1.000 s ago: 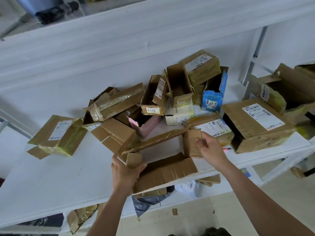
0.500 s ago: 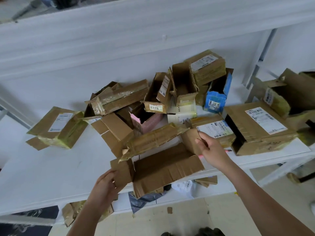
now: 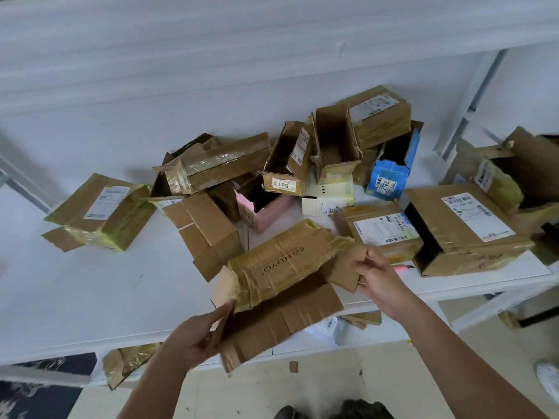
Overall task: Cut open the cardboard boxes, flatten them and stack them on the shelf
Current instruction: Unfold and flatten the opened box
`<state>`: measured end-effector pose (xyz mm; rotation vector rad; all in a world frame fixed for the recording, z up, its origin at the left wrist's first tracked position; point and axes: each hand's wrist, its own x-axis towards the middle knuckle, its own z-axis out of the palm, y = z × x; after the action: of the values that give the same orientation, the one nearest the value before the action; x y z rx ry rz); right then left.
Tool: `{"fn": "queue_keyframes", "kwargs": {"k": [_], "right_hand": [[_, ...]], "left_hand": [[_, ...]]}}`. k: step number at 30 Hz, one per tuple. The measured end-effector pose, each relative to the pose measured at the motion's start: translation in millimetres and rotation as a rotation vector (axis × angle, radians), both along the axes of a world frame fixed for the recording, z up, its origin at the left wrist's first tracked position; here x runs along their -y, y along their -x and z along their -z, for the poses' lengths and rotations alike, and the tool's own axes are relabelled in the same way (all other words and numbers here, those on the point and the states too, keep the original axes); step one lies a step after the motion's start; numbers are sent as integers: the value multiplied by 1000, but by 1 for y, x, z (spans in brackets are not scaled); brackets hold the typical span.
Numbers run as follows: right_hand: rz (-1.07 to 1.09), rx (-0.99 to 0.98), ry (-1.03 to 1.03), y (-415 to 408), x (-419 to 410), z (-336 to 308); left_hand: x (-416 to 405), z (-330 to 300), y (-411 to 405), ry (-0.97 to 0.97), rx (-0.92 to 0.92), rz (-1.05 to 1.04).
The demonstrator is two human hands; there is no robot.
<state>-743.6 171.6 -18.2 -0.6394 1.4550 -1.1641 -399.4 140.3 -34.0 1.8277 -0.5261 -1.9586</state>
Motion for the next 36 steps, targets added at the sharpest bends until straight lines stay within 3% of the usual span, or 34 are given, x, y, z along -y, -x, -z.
{"fn": "queue_keyframes", "kwargs": {"k": [4, 7, 8, 11, 13, 16, 19, 22, 24, 25, 27, 29, 32, 36], "right_hand": [[-33, 307, -23, -4, -1, 0], [-15, 471, -61, -4, -3, 8], [1, 401, -78, -6, -3, 13], [21, -96, -145, -18, -3, 30], [22, -375, -150, -21, -1, 44], [-50, -610, -124, -26, 7, 50], [-106, -801, -126, -39, 14, 53], [-210, -1185, -273, -56, 17, 52], [-249, -1419, -250, -64, 22, 54], [-280, -1466, -169, -68, 26, 56], [-403, -1359, -59, -74, 36, 61], [-537, -1257, -113, -79, 43, 70], [-710, -1268, -274, -79, 45, 87], [-765, -1215, -329, -75, 51, 89]], "left_hand": [[-4, 11, 2, 6, 60, -30], [-9, 21, 1, 162, 208, -16], [-10, 23, 1, 221, 278, -9], [-12, 30, -4, 334, 361, 56], [-11, 38, -9, 335, 246, 70], [-7, 49, -18, 220, 26, 30], [-6, 59, -16, 234, 139, 21], [-3, 71, -11, 238, 315, 26], [0, 76, -11, 248, 363, 48], [1, 78, -12, 253, 377, 57], [4, 79, -14, 252, 398, 66], [6, 80, -16, 246, 400, 72], [7, 82, -18, 242, 390, 86], [9, 80, -20, 238, 394, 106]]}}
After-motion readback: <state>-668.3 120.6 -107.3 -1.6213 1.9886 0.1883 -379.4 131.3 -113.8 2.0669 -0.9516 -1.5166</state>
